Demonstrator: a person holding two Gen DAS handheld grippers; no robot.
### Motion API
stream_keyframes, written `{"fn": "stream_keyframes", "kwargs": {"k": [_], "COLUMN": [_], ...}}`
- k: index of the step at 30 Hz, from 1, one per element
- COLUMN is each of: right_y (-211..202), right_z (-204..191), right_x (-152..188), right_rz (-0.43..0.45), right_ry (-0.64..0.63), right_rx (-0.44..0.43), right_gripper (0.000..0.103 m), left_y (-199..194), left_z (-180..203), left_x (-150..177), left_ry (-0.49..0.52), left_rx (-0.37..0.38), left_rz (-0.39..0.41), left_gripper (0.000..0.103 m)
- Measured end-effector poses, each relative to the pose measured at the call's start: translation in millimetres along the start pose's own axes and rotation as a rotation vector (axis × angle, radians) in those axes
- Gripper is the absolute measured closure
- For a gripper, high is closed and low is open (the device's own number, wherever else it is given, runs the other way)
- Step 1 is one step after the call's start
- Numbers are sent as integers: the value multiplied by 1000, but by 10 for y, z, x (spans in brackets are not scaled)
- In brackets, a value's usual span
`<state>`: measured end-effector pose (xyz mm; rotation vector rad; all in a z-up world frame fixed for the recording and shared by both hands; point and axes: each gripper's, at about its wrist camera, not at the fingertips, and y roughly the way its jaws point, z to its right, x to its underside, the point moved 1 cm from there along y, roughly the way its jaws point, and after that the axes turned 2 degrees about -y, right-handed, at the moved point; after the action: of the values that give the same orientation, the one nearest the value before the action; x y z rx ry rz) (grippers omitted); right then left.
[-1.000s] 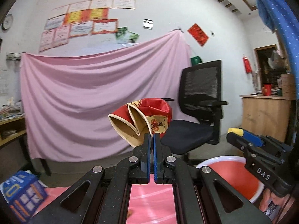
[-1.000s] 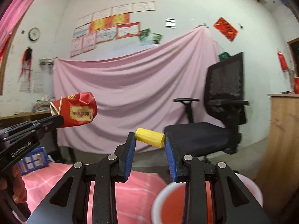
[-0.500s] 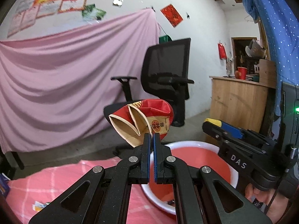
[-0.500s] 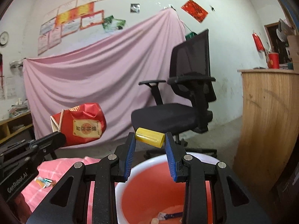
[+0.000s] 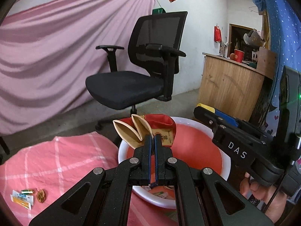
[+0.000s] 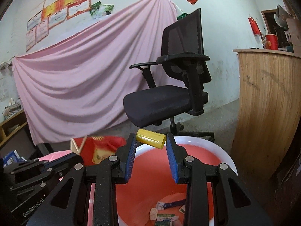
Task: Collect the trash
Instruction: 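Carry the pack and foam plug to the pink bin and open both tools, then move both open tools back toward the battery, tube and dried slice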
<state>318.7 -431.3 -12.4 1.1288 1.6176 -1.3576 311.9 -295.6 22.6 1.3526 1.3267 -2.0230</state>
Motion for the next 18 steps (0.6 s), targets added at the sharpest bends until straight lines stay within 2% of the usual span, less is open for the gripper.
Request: {"fn": "stream_keyframes", "kwargs": {"k": [3, 6, 10, 13, 18], "right_y": [17, 24, 26, 11, -22], "right_z": [3, 5, 8, -8, -106], "right_x": [4, 10, 9, -8, -38], "right_rz": [-12, -20, -20, -7, 19], "right_ry": [4, 9, 12, 15, -3], "right_rx": [4, 7, 7, 1, -15], "right_gripper": [72, 63, 62, 56, 55], "left_y": [11, 17, -28, -89, -288], "left_z": [-44, -111, -207, -288, -458], "left_x": [-15, -21, -24, -26, -30], "left_ry": [-25, -52, -85, -114, -158], "left_rx": [2, -4, -19, -44, -116], "left_rz": [-18, -26, -18, 4, 68], "left_gripper": [102, 101, 101, 100, 100]}}
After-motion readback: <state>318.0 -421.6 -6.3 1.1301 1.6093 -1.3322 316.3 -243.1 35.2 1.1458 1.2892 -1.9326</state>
